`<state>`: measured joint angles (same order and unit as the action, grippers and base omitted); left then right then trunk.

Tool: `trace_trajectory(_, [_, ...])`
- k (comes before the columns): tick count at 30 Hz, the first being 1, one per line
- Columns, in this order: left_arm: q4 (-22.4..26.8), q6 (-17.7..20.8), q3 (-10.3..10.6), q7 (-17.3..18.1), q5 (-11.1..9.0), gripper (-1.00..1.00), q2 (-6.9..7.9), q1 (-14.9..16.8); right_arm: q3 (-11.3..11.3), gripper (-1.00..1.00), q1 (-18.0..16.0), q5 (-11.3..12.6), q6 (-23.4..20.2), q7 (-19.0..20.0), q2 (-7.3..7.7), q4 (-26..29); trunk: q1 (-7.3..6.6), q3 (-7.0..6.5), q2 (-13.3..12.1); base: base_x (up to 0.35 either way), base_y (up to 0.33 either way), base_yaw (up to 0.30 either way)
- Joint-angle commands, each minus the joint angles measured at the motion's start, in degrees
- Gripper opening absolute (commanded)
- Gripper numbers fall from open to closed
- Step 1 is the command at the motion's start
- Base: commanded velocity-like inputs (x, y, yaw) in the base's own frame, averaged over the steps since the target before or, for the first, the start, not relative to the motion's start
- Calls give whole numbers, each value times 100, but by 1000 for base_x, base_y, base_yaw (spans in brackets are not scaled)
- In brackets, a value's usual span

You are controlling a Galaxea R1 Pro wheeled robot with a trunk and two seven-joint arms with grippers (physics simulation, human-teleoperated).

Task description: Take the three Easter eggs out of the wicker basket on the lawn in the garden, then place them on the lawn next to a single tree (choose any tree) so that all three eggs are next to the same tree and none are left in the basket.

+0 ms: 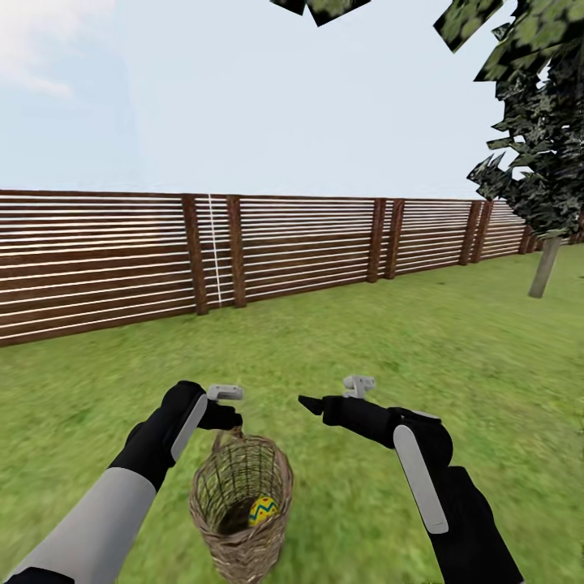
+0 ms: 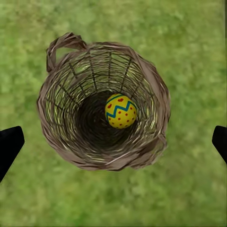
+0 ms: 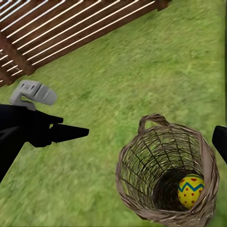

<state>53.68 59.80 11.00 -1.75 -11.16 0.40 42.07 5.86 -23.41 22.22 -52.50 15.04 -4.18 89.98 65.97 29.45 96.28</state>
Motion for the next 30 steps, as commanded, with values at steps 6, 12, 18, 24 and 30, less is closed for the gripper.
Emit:
trace_trajectory(6, [11, 20, 14, -18, -26, 100, 4, 3, -6, 100, -6, -42, -24, 43, -4, 2, 0, -33, 3, 17, 203, -210])
trace_trajectory(12, [11, 20, 16, -18, -26, 100, 4, 3, -6, 100, -6, -42, -24, 43, -4, 2, 0, -74, 3, 15, 193, -212])
trace_trajectory(18, [5, 20, 16, -18, -26, 100, 4, 3, -6, 100, -6, -42, -24, 43, -4, 2, 0, -115, 3, 51, 216, -212])
trace_trajectory(24, [3, 20, 17, -18, -26, 100, 4, 3, -6, 100, -6, -42, -24, 43, -4, 2, 0, -151, 3, 67, 270, -189])
trace_trajectory(30, [3, 20, 17, -18, -26, 100, 4, 3, -6, 100, -6, -42, -26, 43, -4, 2, 0, -165, 3, 149, 268, -71])
